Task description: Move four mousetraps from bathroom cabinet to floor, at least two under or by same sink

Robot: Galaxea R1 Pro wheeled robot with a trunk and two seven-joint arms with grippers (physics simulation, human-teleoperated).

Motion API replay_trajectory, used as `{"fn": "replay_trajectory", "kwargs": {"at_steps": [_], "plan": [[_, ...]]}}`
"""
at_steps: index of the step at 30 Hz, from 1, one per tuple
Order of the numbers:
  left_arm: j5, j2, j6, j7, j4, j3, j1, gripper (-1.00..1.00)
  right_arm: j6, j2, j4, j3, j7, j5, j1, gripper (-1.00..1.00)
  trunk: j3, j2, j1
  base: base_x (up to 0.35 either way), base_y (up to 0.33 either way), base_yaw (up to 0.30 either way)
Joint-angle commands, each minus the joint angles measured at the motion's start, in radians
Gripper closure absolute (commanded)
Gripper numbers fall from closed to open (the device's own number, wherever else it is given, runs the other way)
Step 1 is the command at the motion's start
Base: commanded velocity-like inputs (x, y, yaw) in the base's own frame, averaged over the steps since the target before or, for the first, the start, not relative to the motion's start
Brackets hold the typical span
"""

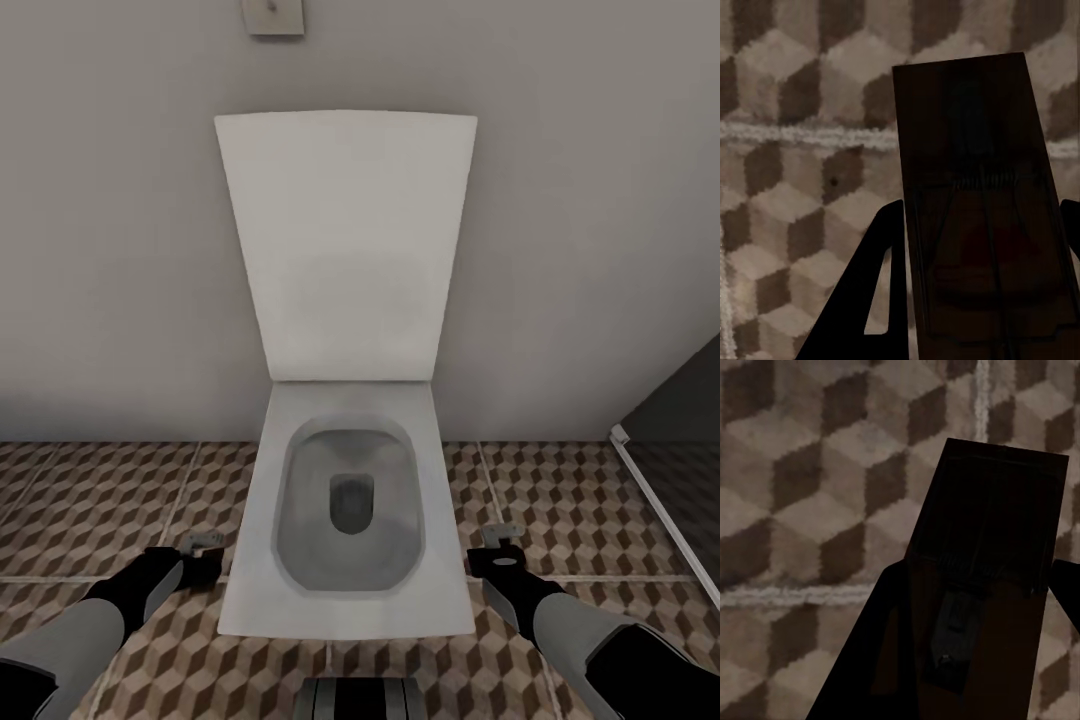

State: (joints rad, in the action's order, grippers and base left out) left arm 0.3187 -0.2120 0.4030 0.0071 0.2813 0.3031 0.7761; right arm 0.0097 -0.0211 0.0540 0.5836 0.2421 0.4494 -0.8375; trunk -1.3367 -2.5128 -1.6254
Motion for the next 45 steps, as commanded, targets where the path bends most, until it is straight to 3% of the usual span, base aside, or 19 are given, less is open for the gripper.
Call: {"fn": "replay_trajectory", "kwargs": {"at_steps": [1,12,24,38,45], "plan": [[0.006,-0.002,0.001,0.003,0.002,0.007,0.000,1.00,0.001,0.000,0.002,0.009,0.003,0.010,0.000,1.00,-0.001,0.000,0.000,0.000,0.000,0.000],[0.007,-0.003,-0.004,-0.002,0.003,0.005,0.000,1.00,0.001,0.000,0.004,0.009,0.003,0.009,0.000,1.00,-0.001,0.000,0.000,0.000,0.000,0.000],[0.007,-0.003,-0.004,-0.002,0.004,0.005,0.000,1.00,0.001,0.000,0.006,0.009,0.003,0.009,-0.001,1.00,-0.047,-0.003,-0.005,0.000,0.000,0.000],[0.007,-0.003,-0.004,-0.002,0.004,0.005,0.000,1.00,0.001,-0.002,0.007,0.009,0.003,0.009,-0.001,1.00,-0.066,-0.004,-0.007,0.000,0.000,0.000],[0.007,-0.003,-0.004,-0.002,0.004,0.005,0.000,1.00,0.001,-0.002,0.009,0.009,0.003,0.009,-0.001,1.00,-0.090,-0.006,-0.010,0.000,0.000,0.000]]}}
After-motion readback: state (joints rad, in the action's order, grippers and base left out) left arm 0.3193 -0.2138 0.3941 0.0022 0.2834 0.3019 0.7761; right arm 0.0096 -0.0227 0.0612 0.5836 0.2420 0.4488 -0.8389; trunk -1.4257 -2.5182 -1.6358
